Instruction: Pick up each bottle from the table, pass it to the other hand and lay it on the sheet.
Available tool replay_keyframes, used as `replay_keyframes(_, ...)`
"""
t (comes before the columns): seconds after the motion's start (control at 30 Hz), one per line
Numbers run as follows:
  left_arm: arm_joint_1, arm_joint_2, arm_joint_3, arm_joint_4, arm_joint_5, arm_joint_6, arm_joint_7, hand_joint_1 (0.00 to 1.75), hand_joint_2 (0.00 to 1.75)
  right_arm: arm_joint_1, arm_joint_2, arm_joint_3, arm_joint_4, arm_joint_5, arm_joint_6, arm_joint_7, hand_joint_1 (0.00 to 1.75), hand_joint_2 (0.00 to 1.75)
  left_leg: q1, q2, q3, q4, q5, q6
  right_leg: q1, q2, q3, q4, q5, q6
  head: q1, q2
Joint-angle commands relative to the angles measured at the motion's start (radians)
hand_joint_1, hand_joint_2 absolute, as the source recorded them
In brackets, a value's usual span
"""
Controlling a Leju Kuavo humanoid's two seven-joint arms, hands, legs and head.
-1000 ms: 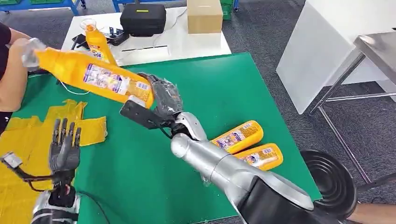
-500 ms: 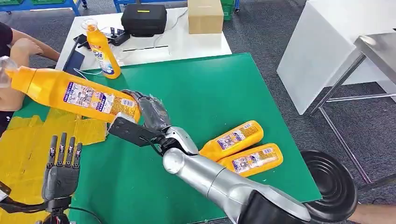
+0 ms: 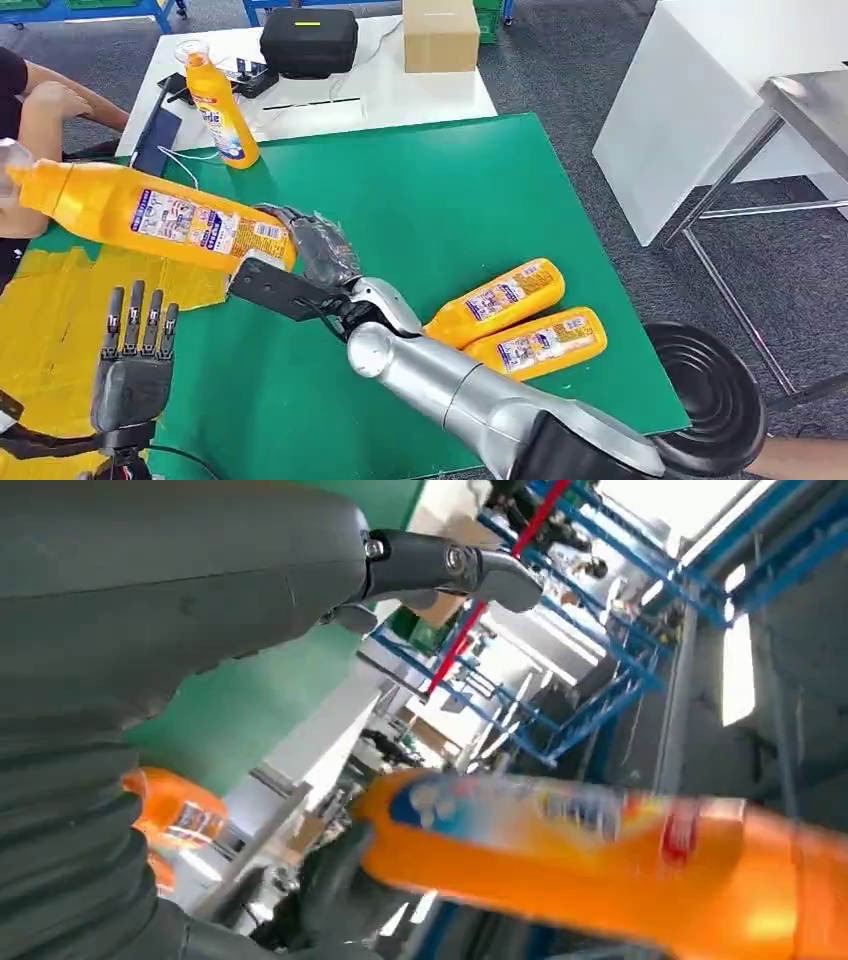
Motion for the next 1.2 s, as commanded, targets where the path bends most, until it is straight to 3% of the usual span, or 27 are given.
replay_keyframes(0.03, 0.015, -0.008, -0.093, -0.127, -0.116, 0.091, -0.084, 0.00, 1.75, 0.046, -0.015, 0.126, -0.015, -0.001, 0.013, -0.004, 1.75, 1.75, 0.001, -0.003, 0.001, 0.000, 0.000, 0.000, 0.001, 0.000, 0.002, -0.001, 0.000, 0.000, 0.000, 0.000)
replay_keyframes(0.27, 0.076, -0.008, -0.009, -0.164, -0.124, 0.098, -0.096, 0.00, 1.75, 0.086, -0.015, 0.168, -0.068, 0.034, 0.032, 0.022, 1.75, 1.75, 0.001, 0.001, 0.002, -0.001, -0.001, 0.000, 0.001, 0.004, 0.002, -0.001, 0.000, 0.000, -0.001, 0.000)
replay_keyframes(1.0, 0.087, -0.029, 0.014, -0.173, -0.157, 0.096, -0.100, 0.00, 1.75, 0.101, -0.015, 0.205, -0.089, 0.063, 0.053, 0.040, 1.75, 1.75, 0.001, -0.002, 0.002, 0.000, -0.001, 0.000, 0.001, 0.001, 0.002, -0.001, 0.000, 0.000, 0.000, 0.000)
replay_keyframes(1.2, 0.097, -0.051, 0.046, -0.195, -0.204, 0.112, -0.117, 0.00, 1.75, 0.168, -0.015, 0.313, -0.127, 0.169, 0.130, 0.095, 1.75, 1.75, 0.001, -0.001, 0.003, -0.001, -0.001, 0.000, 0.001, 0.002, 0.003, -0.002, 0.000, 0.000, 0.000, 0.000)
